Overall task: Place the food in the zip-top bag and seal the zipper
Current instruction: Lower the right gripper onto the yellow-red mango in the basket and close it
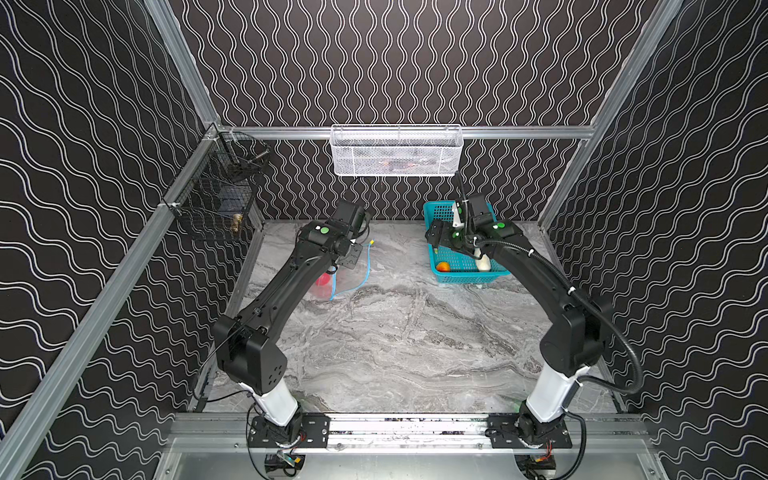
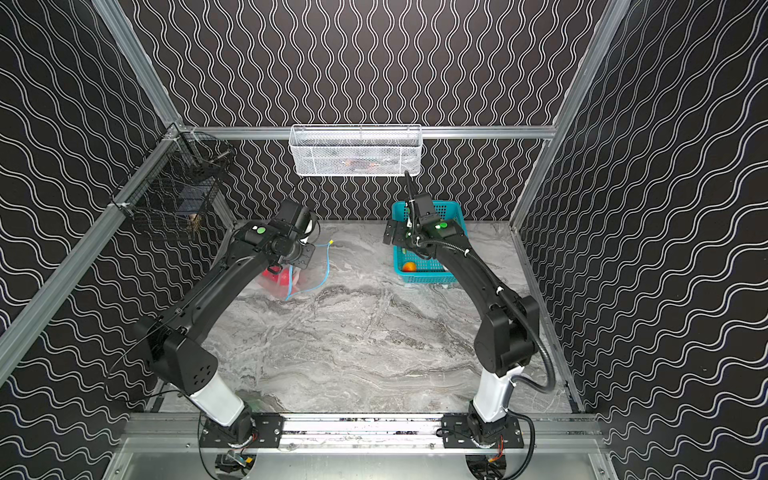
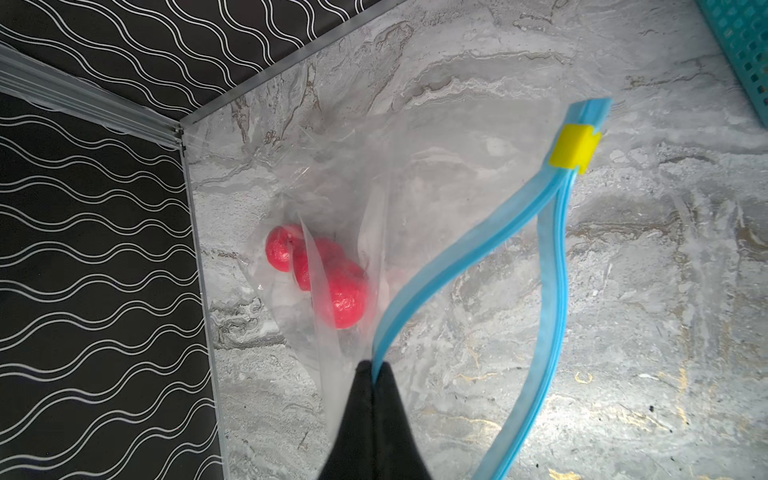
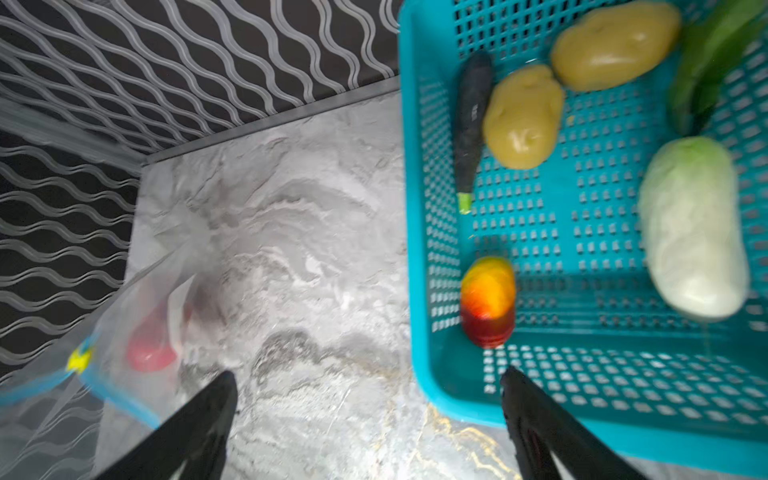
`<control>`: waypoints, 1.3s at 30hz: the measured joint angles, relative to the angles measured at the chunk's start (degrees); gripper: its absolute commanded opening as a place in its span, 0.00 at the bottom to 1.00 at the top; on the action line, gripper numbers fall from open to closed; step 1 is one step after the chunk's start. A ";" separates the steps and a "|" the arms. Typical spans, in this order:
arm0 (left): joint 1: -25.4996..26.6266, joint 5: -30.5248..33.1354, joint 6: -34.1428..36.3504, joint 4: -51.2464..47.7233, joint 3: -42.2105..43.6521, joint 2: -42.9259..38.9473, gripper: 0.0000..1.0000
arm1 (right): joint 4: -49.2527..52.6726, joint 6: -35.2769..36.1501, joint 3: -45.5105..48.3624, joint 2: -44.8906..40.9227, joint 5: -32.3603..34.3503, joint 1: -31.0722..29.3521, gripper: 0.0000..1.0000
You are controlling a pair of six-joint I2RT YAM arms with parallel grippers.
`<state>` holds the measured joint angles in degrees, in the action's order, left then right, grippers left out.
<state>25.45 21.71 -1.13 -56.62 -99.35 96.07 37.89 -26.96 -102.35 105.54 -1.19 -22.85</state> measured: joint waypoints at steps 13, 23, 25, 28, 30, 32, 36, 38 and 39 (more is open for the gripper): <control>-0.28 -0.02 0.24 1.46 1.97 -3.28 0.00 | 8.50 0.02 -6.08 8.31 0.52 5.33 0.99; -0.63 0.68 1.27 2.16 3.19 -3.28 0.00 | 10.73 -0.85 -9.66 14.36 1.55 7.67 0.99; -0.63 0.94 1.29 2.25 2.89 -3.28 0.00 | 11.10 -0.85 -10.88 15.67 1.55 8.04 0.99; -0.70 1.73 1.44 2.91 3.50 -3.69 0.00 | 11.98 -0.33 -14.03 18.75 0.50 8.28 0.99; -0.94 1.95 1.55 3.34 4.87 -4.59 0.00 | 12.76 0.74 -16.39 21.00 -0.39 8.44 0.99; -1.51 2.03 1.73 3.45 5.66 -5.16 0.00 | 14.05 1.81 -18.75 22.95 -1.70 8.68 0.99; -2.56 2.08 1.73 3.48 5.29 -4.46 0.00 | 15.67 4.66 -20.65 24.44 -2.80 9.01 0.98; -2.58 2.05 1.73 3.48 4.66 -3.61 0.00 | 16.35 5.99 -20.61 24.46 -2.97 8.98 0.95; -2.58 2.03 1.70 3.39 4.42 -3.26 0.00 | 16.57 6.58 -20.55 24.48 -3.02 8.98 0.94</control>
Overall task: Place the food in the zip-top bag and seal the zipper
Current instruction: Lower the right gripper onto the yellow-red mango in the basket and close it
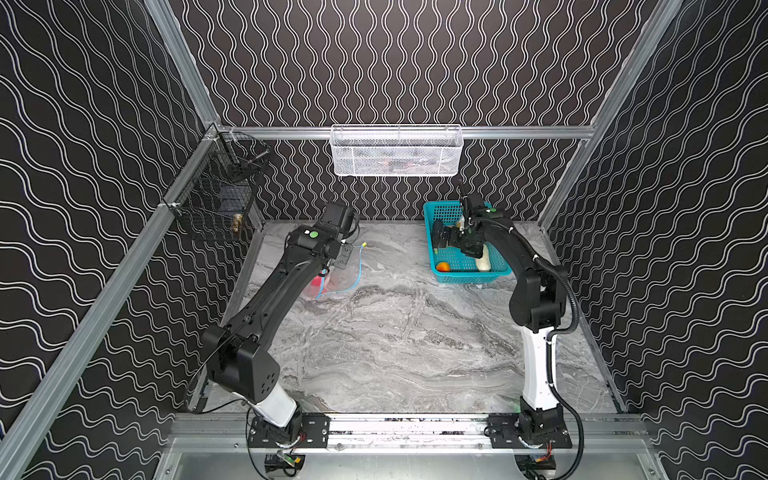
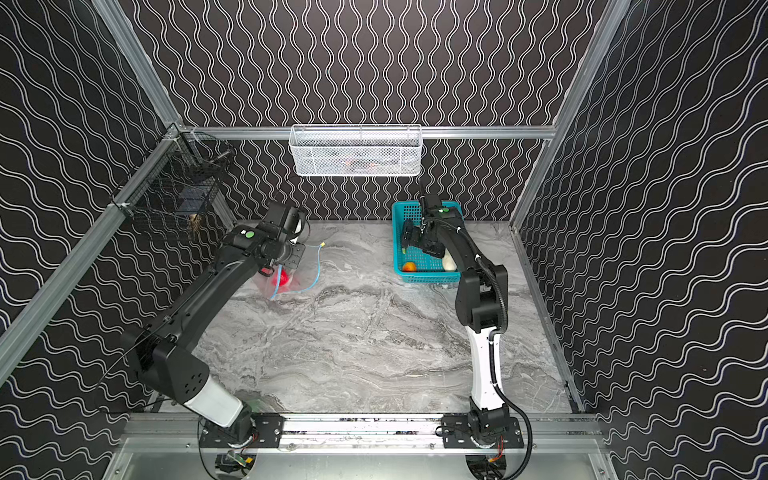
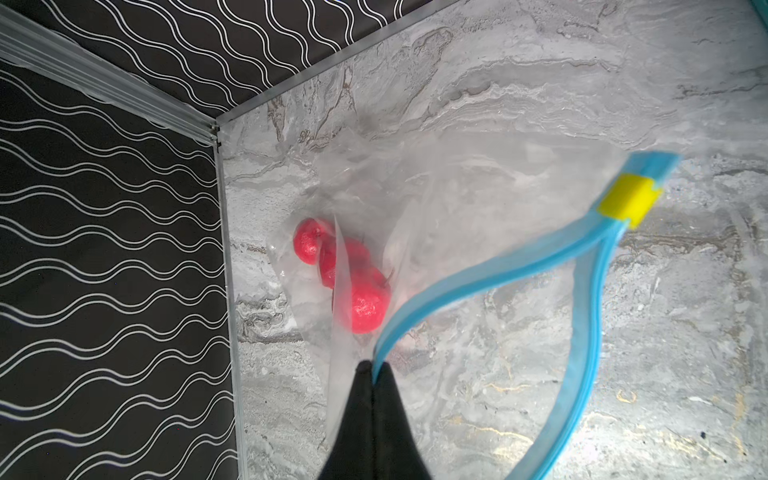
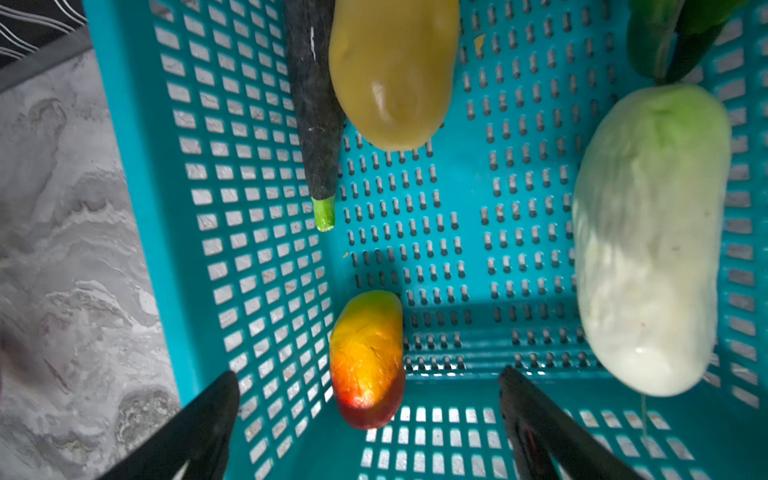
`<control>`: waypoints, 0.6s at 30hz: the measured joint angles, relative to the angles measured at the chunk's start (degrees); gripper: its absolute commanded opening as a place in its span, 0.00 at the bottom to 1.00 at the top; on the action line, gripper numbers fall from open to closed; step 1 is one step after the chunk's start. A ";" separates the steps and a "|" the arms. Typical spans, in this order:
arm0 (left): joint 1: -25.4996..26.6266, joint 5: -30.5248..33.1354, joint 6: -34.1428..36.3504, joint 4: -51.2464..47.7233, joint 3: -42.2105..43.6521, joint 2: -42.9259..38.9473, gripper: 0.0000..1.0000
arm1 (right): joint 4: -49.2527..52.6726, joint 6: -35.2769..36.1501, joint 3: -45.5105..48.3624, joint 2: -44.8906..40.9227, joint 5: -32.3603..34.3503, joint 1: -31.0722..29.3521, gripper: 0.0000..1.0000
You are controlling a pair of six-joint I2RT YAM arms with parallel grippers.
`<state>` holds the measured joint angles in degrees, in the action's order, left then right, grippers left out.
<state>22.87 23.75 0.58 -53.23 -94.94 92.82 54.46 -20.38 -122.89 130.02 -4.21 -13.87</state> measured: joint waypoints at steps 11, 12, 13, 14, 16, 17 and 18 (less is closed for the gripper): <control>-0.04 -0.35 -0.22 -0.96 -2.99 3.96 0.00 | 3.32 4.61 0.61 3.08 -1.25 0.00 0.78; -0.04 -0.37 -0.22 -0.98 -3.04 4.09 0.00 | 3.48 4.87 0.55 3.43 -1.42 0.00 0.77; -0.04 -0.37 -0.24 -1.11 -3.13 4.26 0.00 | 3.63 4.98 0.42 3.78 -1.68 0.00 0.75; -0.04 -0.39 -0.24 -1.29 -3.28 4.44 0.00 | 3.76 5.14 0.26 4.11 -1.90 0.00 0.75; -0.04 -0.39 -0.26 -1.42 -3.56 4.72 0.00 | 3.96 5.42 0.00 4.66 -2.34 0.00 0.73; -0.04 -0.37 -0.28 -1.49 -3.74 4.85 0.00 | 4.02 5.57 -0.13 4.92 -2.54 0.00 0.73; -0.04 -0.37 -0.28 -1.55 -3.85 4.92 0.00 | 4.02 5.90 -0.15 5.09 -2.69 0.00 0.73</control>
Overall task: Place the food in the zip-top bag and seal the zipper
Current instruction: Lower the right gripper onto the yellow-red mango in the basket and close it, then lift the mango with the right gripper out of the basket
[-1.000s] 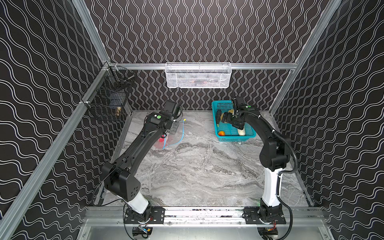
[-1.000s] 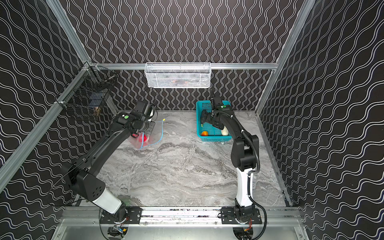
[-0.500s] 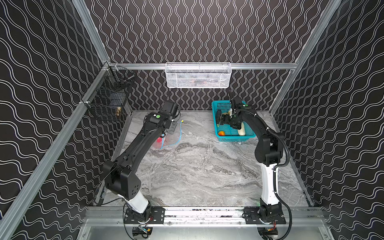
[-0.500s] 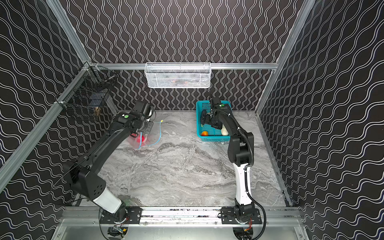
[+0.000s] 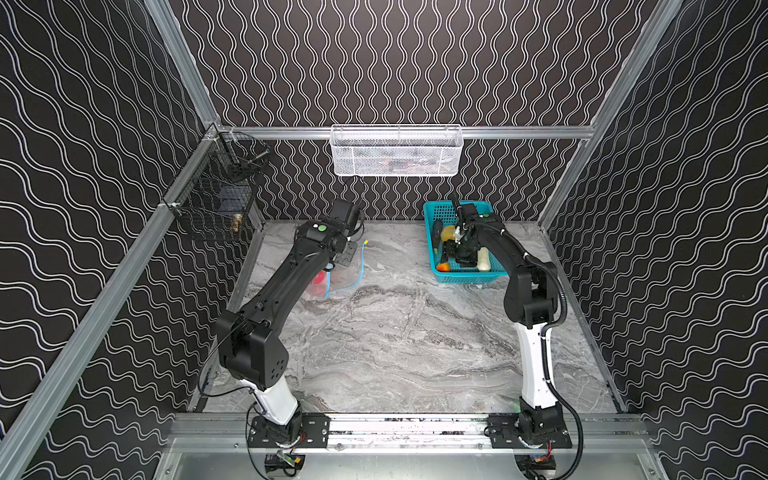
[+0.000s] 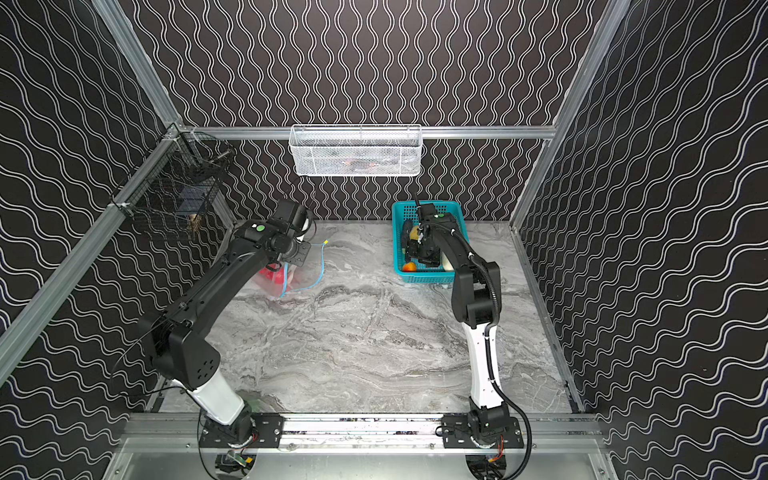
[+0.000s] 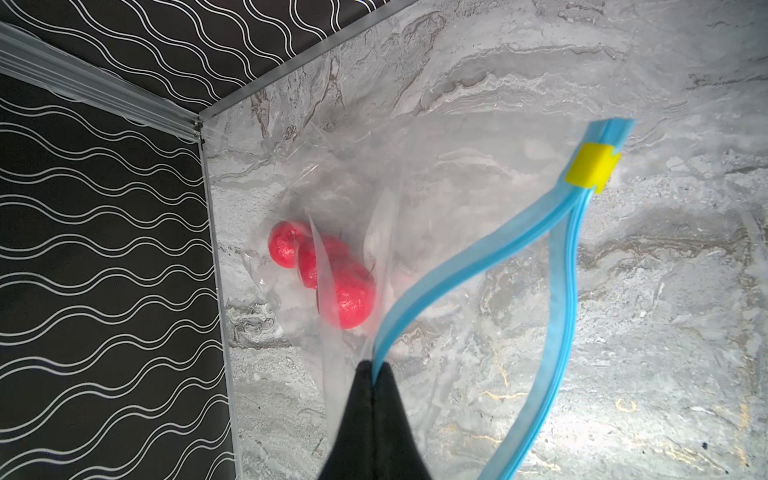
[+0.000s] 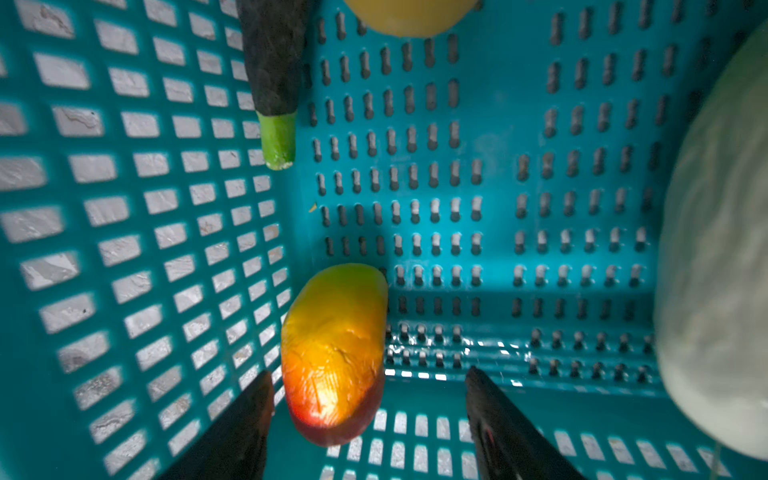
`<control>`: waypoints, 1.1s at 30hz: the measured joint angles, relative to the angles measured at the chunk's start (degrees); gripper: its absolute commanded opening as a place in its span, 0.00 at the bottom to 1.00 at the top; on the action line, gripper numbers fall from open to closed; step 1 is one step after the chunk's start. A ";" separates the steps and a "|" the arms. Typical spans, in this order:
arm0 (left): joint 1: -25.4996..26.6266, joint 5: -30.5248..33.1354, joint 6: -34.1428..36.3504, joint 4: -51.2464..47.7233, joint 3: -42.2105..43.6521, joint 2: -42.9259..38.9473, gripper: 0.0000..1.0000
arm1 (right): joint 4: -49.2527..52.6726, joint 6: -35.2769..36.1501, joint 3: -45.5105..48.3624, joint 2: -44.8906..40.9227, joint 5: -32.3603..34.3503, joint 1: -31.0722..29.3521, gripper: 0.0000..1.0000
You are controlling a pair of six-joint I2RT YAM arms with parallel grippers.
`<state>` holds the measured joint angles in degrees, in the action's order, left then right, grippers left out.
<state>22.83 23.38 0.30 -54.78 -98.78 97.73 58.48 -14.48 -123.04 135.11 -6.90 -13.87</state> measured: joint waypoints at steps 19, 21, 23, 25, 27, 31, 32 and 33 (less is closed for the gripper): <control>0.00 0.20 -0.15 -1.11 -1.68 1.46 0.00 | 0.48 -1.88 -0.63 4.44 -1.05 -0.39 0.56; 0.00 0.24 -0.15 -1.29 -1.68 1.49 0.00 | 0.39 -2.58 -0.63 4.42 -0.96 -0.39 0.54; 0.00 0.26 -0.15 -1.49 -1.68 1.49 0.00 | 0.09 -2.67 -0.37 4.37 -0.92 -0.39 0.53; 0.00 0.26 -0.15 -1.53 -1.73 1.53 0.00 | -0.17 -2.95 0.00 4.11 -0.87 -0.39 0.50; 0.00 0.24 -0.15 -1.66 -1.81 1.53 0.00 | -0.33 -3.08 0.37 3.61 -0.63 -0.39 0.47; 0.00 0.22 -0.20 -1.79 -1.92 1.53 0.00 | -1.44 -4.15 1.99 1.92 -0.63 -0.37 0.44; 0.00 0.22 -0.24 -1.75 -1.88 1.51 0.00 | -1.68 -4.42 2.40 1.51 -0.87 -0.37 0.44; 0.00 0.20 -0.31 -1.60 -1.68 1.38 0.00 | -2.03 -4.74 2.80 1.11 -1.14 -0.37 0.43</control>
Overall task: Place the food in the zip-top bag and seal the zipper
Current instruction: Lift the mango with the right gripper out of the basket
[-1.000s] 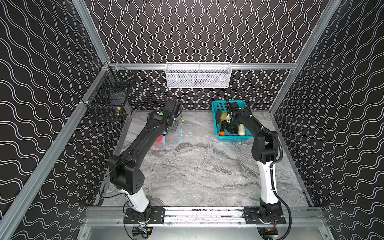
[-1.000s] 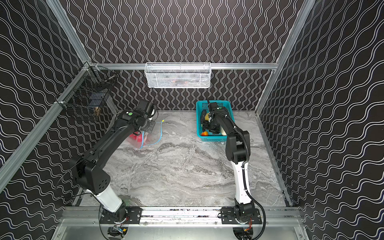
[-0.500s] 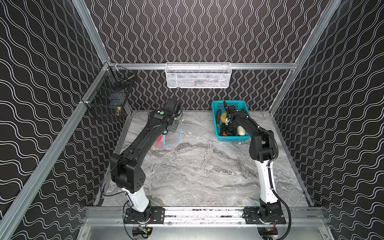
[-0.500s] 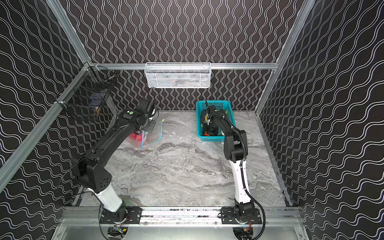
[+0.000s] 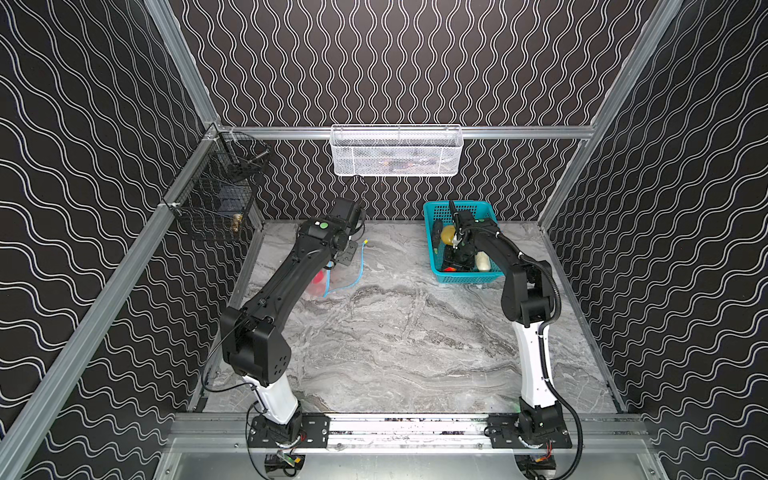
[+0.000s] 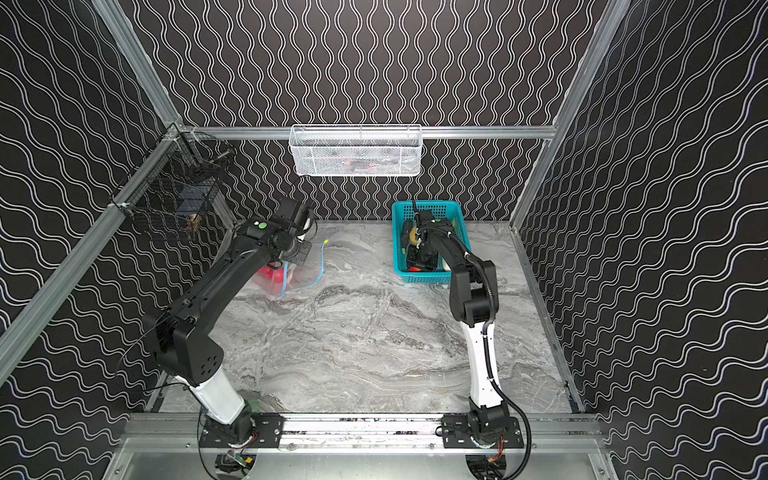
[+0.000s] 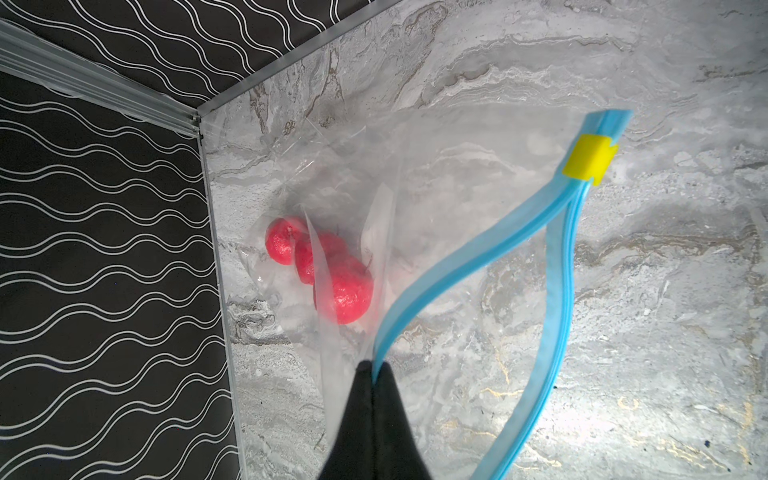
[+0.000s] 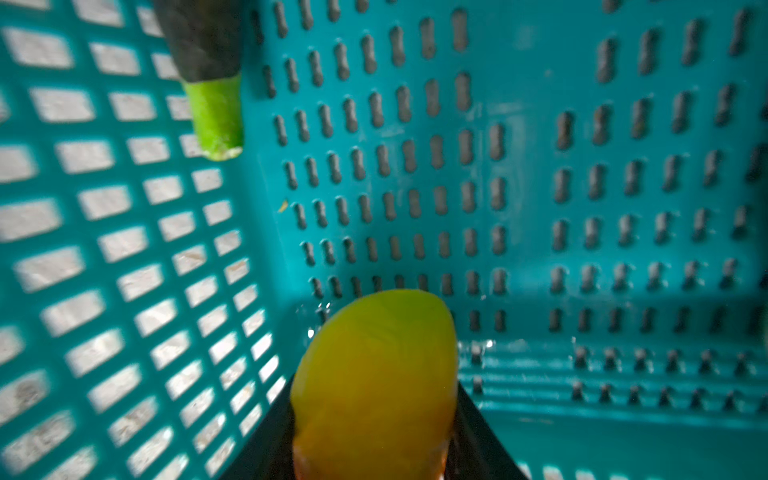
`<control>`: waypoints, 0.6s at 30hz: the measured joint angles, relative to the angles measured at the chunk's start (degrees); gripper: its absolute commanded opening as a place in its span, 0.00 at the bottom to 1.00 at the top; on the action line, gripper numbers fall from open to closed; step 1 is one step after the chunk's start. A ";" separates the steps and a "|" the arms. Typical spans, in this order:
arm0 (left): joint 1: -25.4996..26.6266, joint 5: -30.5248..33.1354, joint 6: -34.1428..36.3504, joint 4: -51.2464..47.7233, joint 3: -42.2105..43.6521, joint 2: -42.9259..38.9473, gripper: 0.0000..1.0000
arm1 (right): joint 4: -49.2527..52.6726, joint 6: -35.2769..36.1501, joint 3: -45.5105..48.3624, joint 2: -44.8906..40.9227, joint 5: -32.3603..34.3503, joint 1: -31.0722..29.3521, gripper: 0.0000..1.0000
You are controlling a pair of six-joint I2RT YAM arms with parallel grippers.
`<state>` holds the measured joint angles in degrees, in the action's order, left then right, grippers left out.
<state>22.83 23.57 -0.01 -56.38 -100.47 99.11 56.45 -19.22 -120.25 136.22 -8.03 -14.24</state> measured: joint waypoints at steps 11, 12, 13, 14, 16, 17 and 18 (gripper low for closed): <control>0.00 -1.29 -0.02 1.01 1.25 -3.54 0.00 | -4.52 -4.42 3.87 -4.28 -2.47 0.72 0.41; 0.00 -1.36 -0.02 1.18 1.49 -3.56 0.00 | -5.03 -5.16 4.37 -4.70 -2.91 0.74 0.41; 0.00 -1.51 -0.02 1.22 1.62 -3.61 0.00 | -5.62 -5.68 4.87 -5.18 -3.15 0.74 0.41; 0.00 -1.51 -0.02 1.29 1.73 -3.67 0.00 | -5.99 -5.79 5.18 -5.49 -3.39 0.74 0.40; 0.00 -1.51 -0.04 1.44 1.77 -4.04 0.00 | -7.10 -6.93 5.92 -6.34 -3.78 0.70 0.40; 0.00 -1.51 -0.04 1.46 1.75 -4.20 0.00 | -7.54 -7.04 6.27 -6.73 -3.91 0.70 0.40; 0.00 -1.55 -0.04 1.46 1.70 -4.28 0.00 | -8.04 -7.34 6.69 -7.26 -4.13 0.70 0.40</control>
<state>22.83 22.02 -0.05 -54.92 -98.76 94.83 48.40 -26.57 -113.56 128.97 -12.16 -13.54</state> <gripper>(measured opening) 0.048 0.473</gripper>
